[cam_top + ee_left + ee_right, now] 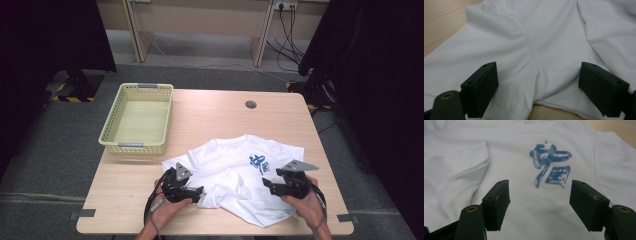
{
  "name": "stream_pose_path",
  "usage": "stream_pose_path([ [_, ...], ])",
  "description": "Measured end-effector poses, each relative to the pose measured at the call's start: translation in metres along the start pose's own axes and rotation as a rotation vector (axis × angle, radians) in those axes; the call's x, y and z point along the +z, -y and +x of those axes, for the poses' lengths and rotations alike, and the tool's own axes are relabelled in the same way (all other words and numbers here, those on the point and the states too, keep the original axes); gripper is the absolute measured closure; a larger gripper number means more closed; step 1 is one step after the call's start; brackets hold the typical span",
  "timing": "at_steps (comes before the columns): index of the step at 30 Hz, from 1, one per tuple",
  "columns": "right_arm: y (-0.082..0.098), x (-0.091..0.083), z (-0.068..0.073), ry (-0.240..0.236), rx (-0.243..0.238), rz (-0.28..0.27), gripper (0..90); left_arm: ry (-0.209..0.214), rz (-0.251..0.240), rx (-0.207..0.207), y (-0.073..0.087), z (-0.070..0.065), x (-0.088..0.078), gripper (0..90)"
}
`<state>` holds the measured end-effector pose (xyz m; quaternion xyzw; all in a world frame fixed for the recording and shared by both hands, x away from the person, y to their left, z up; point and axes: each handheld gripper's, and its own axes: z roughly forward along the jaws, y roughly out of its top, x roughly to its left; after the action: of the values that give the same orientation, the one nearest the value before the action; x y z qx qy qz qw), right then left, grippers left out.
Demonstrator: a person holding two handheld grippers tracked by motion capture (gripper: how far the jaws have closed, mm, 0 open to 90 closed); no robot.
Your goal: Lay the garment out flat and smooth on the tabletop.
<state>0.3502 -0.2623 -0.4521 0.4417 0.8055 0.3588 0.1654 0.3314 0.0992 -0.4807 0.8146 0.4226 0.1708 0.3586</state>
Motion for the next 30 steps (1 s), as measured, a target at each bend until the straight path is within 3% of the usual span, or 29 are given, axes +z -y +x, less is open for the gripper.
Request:
stream_pose_path([
  [6, -0.017, 0.04, -0.004, 0.055, -0.007, 0.076, 32.1, -0.007, 0.021, -0.001, 0.001, 0.004, -0.003, 15.0],
  [7, -0.016, 0.043, -0.007, 0.06, -0.004, 0.063, 31.6, -0.014, 0.019, -0.008, 0.001, 0.006, -0.003, 15.0],
  [10, -0.015, 0.042, -0.009, 0.067, -0.002, 0.067, 33.1, -0.016, 0.026, -0.005, -0.001, 0.005, -0.002, 14.5],
  [13, -0.012, 0.039, -0.017, 0.109, 0.042, 0.05, 33.7, -0.014, 0.015, -0.012, -0.006, 0.009, 0.004, 14.9],
  [19, -0.012, 0.036, -0.027, 0.157, 0.082, 0.056, 33.7, -0.056, -0.019, -0.03, -0.016, 0.023, 0.017, 14.6],
  [20, -0.012, 0.036, -0.029, 0.164, 0.09, 0.058, 33.7, -0.072, -0.049, -0.012, -0.019, 0.025, 0.011, 14.6],
  [22, -0.012, 0.036, -0.031, 0.17, 0.096, 0.058, 33.7, -0.074, -0.062, -0.01, -0.02, 0.025, 0.006, 14.8],
  [24, -0.011, 0.035, -0.041, 0.197, 0.122, 0.051, 33.7, -0.069, -0.086, -0.028, -0.021, 0.027, -0.004, 14.8],
  [25, -0.011, 0.035, -0.043, 0.204, 0.13, 0.053, 33.6, -0.055, -0.084, -0.028, -0.018, 0.027, -0.011, 14.8],
  [30, -0.009, 0.031, -0.051, 0.229, 0.154, 0.054, 33.6, -0.015, -0.055, -0.03, -0.005, 0.025, -0.013, 14.8],
])
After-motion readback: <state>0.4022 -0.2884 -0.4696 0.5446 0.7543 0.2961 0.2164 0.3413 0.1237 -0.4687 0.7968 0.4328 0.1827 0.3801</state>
